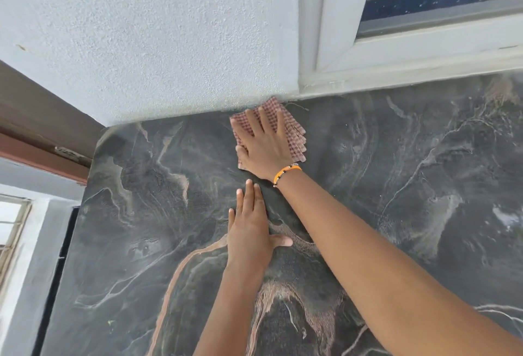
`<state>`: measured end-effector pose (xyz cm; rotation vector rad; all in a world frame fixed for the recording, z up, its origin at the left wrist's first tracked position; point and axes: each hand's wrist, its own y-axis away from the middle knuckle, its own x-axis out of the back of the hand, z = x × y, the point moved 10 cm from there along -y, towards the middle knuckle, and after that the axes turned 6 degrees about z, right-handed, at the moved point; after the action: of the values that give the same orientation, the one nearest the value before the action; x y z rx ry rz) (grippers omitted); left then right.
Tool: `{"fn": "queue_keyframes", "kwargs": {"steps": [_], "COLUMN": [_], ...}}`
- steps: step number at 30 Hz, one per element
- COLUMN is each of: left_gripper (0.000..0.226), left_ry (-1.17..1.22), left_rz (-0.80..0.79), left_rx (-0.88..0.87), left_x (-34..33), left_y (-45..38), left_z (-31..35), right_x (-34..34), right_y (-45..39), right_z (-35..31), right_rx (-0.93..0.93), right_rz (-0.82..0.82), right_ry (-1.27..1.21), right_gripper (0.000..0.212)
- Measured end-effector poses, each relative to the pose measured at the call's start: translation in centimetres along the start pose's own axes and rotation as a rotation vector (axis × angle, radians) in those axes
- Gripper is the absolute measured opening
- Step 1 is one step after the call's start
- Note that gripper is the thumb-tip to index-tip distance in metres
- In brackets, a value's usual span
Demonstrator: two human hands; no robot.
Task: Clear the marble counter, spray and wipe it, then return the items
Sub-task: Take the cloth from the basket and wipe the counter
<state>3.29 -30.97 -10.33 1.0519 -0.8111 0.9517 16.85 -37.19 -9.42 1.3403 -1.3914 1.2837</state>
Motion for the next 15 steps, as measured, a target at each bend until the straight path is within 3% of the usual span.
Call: {"fn": "queue_keyframes", "kwargs": {"steps": [6, 11, 15], "left_gripper": [0.114, 0.115, 0.126], "left_ry": [-0.065, 0.051, 0.015], "left_rz": [-0.001, -0.067, -0.075], "left_rx": [-0.026, -0.112, -0.115], "left_x": [0.0, -1.2, -2.3], "left_y": [-0.1, 0.7, 1.2], "left_z": [1.5, 3.7, 4.5], "right_x": [1.3, 2.9, 4.7], "right_y": [-0.6, 2.7, 6.0], "right_z": [3.8, 13.7, 22.9], "right_rx": [-0.143, -0.364, -0.551], "right_rz": [0.059, 0.121, 0.184], "right_ry": [-0.075, -0.029, 0.014], "right_gripper": [0.054, 0.054, 0.053]}}
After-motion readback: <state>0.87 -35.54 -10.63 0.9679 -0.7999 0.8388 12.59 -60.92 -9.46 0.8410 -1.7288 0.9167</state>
